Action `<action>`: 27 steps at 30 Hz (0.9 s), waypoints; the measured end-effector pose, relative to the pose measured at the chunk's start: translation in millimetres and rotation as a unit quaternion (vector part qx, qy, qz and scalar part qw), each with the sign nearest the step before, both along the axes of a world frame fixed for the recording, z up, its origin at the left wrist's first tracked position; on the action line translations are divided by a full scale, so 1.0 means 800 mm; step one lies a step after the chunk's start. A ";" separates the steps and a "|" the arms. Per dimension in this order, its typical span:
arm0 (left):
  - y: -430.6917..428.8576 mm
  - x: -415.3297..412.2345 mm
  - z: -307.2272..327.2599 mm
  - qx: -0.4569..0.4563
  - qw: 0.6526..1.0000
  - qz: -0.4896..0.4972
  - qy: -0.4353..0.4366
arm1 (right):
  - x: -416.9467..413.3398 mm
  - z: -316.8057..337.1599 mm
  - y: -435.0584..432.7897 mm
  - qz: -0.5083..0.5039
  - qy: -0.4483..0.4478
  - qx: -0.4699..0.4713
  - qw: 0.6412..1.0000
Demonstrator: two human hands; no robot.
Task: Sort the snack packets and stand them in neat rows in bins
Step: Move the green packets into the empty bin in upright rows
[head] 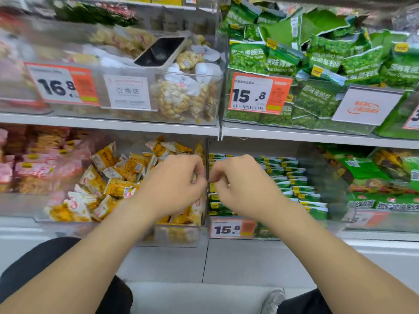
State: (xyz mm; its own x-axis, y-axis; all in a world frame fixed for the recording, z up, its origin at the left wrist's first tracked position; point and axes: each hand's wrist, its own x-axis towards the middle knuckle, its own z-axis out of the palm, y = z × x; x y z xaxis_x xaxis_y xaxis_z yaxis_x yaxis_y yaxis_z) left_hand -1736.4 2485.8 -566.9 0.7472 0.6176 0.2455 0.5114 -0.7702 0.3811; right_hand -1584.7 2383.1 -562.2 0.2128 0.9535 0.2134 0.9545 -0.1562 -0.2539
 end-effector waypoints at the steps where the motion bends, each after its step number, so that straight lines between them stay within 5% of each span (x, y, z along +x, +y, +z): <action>1: 0.014 -0.017 0.003 -0.026 0.999 0.035 -0.002 | -0.019 0.003 0.009 0.023 -0.008 0.009 1.000; 4: 0.058 -0.072 0.005 -0.055 0.987 0.130 0.076 | -0.054 -0.003 0.039 0.079 -0.019 0.025 0.996; 7: 0.101 -0.114 -0.006 -0.069 0.947 0.196 0.247 | -0.071 -0.020 0.073 0.126 -0.018 -0.013 0.992; 14: 0.129 -0.143 -0.002 -0.132 0.869 0.095 0.467 | -0.102 -0.047 0.141 0.225 -0.059 -0.136 0.963; 21: 0.174 -0.146 -0.030 -0.117 0.872 0.046 0.473 | -0.129 -0.073 0.178 0.291 -0.055 -0.165 0.941; 24: 0.184 -0.148 -0.039 -0.123 0.900 0.052 0.414 | -0.137 -0.075 0.185 0.268 -0.111 -0.139 0.947; 27: 0.191 -0.156 -0.045 -0.107 0.935 0.077 0.330 | -0.137 -0.072 0.191 0.241 -0.077 -0.133 0.958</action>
